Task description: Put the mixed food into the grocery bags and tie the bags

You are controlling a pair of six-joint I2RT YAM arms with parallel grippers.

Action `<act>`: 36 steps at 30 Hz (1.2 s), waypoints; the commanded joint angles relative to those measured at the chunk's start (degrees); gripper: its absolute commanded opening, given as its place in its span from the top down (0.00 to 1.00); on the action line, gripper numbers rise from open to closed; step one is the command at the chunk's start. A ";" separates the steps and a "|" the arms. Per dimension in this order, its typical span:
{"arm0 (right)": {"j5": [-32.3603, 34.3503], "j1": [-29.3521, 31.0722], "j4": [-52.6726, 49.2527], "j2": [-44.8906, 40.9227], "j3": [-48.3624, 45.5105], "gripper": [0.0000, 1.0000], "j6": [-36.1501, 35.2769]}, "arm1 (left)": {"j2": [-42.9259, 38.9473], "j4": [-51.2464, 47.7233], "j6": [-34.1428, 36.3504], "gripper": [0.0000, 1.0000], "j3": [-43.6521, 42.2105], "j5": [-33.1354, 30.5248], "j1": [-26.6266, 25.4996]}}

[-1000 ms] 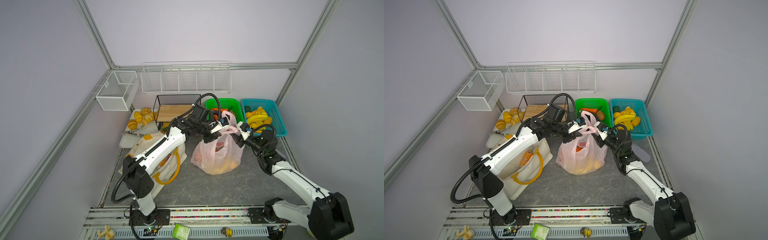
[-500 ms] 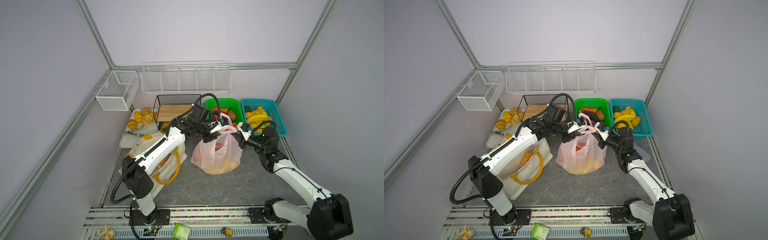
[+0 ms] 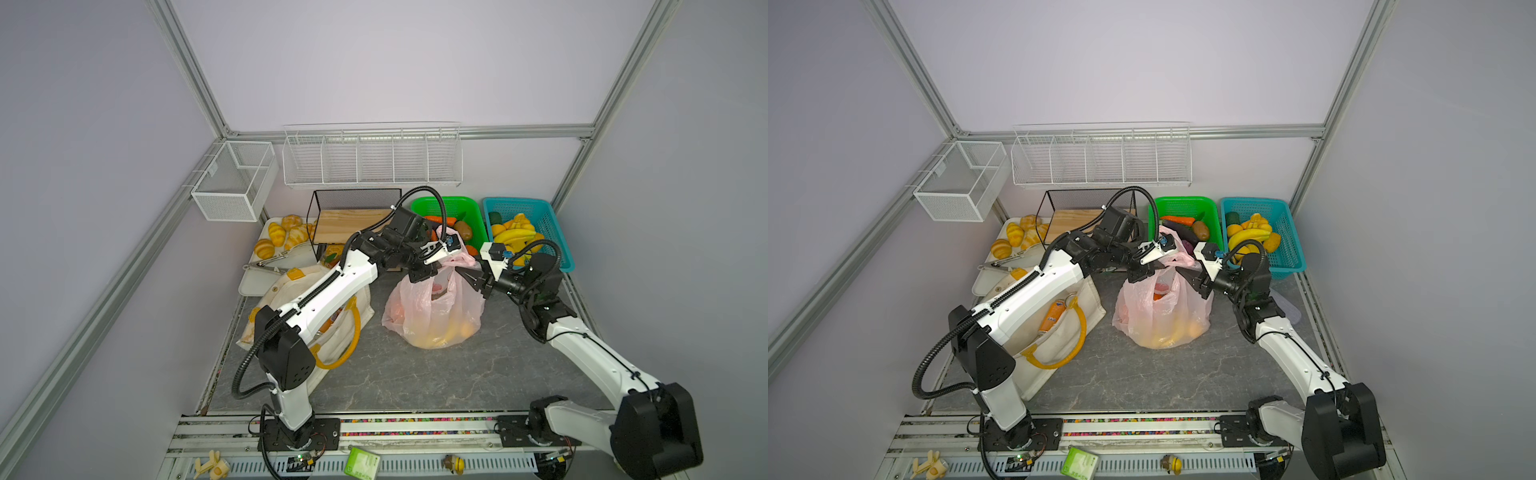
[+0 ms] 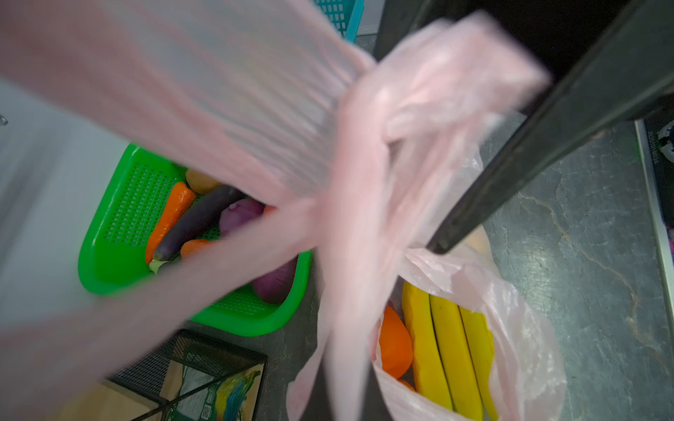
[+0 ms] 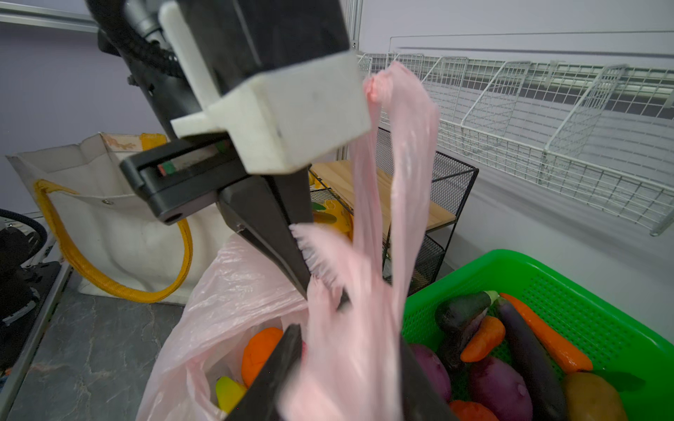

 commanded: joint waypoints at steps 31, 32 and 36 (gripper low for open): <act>2.11 0.58 6.69 2.53 -0.48 0.93 5.31 | -0.77 -0.37 0.23 0.71 0.98 -3.75 -0.32; 1.73 0.61 6.58 2.19 -0.65 0.93 5.42 | -1.81 0.41 -0.47 0.66 -0.32 -2.01 0.16; 0.65 0.63 5.10 0.41 -1.95 0.93 4.74 | -6.29 4.89 -4.85 0.39 -5.53 8.75 3.94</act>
